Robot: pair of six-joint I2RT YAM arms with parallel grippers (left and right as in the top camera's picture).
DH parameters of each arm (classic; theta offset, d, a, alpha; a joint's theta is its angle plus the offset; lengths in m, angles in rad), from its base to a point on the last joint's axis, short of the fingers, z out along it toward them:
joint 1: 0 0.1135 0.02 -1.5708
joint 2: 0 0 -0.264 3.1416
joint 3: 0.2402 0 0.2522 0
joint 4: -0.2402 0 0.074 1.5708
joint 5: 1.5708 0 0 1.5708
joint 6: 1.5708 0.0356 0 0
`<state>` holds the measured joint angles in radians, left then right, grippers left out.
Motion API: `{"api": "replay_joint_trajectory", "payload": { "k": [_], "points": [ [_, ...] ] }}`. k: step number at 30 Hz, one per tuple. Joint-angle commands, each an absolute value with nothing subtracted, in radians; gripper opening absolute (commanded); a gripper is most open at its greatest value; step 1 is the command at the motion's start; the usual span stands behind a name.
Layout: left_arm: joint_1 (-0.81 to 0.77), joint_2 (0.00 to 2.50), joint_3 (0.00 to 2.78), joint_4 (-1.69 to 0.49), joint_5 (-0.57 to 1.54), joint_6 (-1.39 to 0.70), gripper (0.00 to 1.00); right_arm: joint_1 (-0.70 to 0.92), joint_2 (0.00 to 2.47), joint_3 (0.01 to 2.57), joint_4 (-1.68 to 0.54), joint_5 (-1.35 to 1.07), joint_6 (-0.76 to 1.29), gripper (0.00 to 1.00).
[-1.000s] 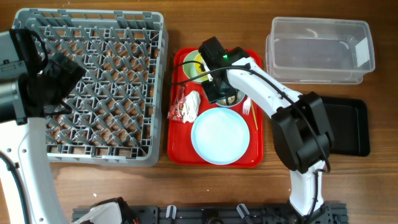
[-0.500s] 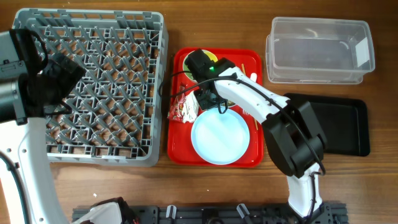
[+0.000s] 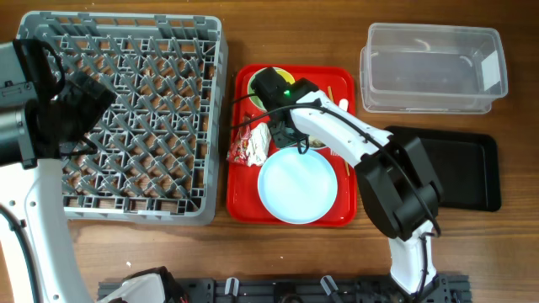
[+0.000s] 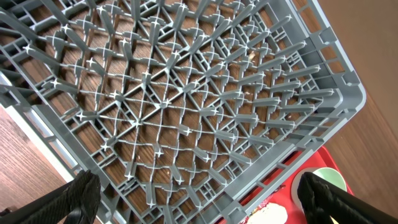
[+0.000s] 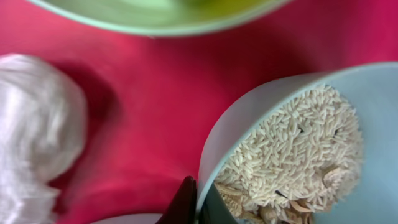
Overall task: Sort waste into correct bins and load items into the dishwasher rack
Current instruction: 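Grasp the light-blue rice bowl rim with the right gripper, then carry the bowl to the black tray and tip rice out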
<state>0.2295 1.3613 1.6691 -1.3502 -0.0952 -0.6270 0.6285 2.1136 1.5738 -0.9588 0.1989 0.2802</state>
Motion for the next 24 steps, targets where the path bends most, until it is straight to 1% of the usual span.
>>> {"api": "replay_joint_trajectory", "payload": {
  "k": [1,9,11,13,16,19,21,24],
  "points": [
    [0.235,1.357,1.674,-1.349,-0.094,-0.637,1.0,0.628,2.067,1.596,-1.001,0.284,0.351,0.04],
    [0.235,1.357,1.674,-1.349,-0.094,-0.637,1.0,0.628,1.996,1.612,-1.012,0.303,0.38,0.04],
    [0.235,1.357,1.674,-1.349,-0.094,-0.637,1.0,0.628,1.984,1.612,-1.026,0.316,0.418,0.04],
    [0.235,1.357,1.674,-1.349,-0.094,-0.637,1.0,0.624,1.955,1.618,-1.058,0.367,0.508,0.04],
    [0.235,1.357,1.674,-1.349,-0.094,-0.637,1.0,0.593,1.89,1.629,-1.081,0.351,0.573,0.04],
    [0.235,1.357,1.674,-1.349,-0.094,-0.637,1.0,0.514,1.794,1.629,-1.097,0.287,0.579,0.04],
    [0.235,1.357,1.674,-1.349,-0.094,-0.637,1.0,0.422,1.732,1.629,-1.122,0.221,0.552,0.04],
    [0.235,1.357,1.674,-1.349,-0.094,-0.637,1.0,0.231,1.679,1.629,-1.147,0.057,0.439,0.04]
  ]
}}
